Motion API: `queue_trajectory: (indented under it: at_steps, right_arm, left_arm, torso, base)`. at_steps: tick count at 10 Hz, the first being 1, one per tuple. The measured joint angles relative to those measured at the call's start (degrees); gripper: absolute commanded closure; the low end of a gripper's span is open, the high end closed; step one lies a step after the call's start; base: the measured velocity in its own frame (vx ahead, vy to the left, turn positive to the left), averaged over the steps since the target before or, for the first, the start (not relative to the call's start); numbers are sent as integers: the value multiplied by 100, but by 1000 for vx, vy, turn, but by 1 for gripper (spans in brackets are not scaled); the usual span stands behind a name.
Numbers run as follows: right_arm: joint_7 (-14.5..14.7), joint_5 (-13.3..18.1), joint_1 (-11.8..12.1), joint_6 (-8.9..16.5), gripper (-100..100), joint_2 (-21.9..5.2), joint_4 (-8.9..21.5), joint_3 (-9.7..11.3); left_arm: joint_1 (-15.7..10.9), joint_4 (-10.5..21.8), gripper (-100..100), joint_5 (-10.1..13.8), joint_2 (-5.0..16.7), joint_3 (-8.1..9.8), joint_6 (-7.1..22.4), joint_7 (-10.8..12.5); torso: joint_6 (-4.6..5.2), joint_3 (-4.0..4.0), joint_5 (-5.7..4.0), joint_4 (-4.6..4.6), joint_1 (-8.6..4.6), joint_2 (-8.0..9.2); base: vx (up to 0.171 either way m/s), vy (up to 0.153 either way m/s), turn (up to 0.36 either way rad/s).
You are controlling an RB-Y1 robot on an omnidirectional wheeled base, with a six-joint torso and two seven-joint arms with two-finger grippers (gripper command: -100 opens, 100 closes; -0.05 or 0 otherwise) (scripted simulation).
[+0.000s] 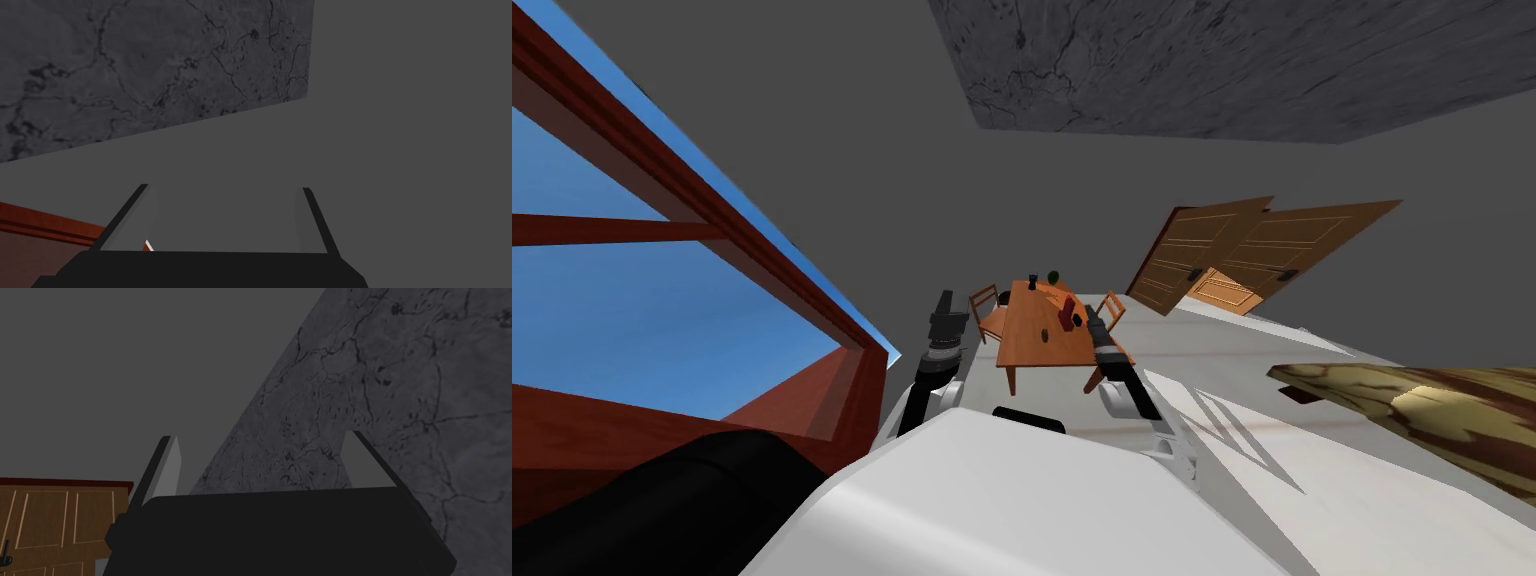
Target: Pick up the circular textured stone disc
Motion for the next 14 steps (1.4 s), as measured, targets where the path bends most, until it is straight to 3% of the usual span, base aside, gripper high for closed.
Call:
queue_trajectory:
  at_steps: [4, 8, 10, 14]
  right_arm:
    - [413, -123, -545, 511, -100, -304, 738, 228]
    - [760, -248, -891, 980, -100, -528, 1231, 411]
    - [989, -334, -1184, 1211, -100, -634, 1632, 544]
    - [1337, -455, -1512, 1670, -100, -758, 2204, 719]
  left_arm:
    - [0, 0, 0, 0, 0, 0, 0, 0]
    - [1, 0, 0, 0, 0, 0, 0, 0]
    - [0, 0, 0, 0, 0, 0, 0, 0]
    - [1, 0, 0, 0, 0, 0, 0, 0]
  torso:
    - [2, -2, 0, -1, 0, -3]
    - [6, -2, 0, -1, -1, -3]
    - [2, -3, 0, -1, -1, -5]
    - [4, -3, 0, -2, -1, -6]
  base:
    - [-10, -1, 150]
    - [-4, -2, 103]
    - [-1, -6, 143]
    - [3, -5, 125]
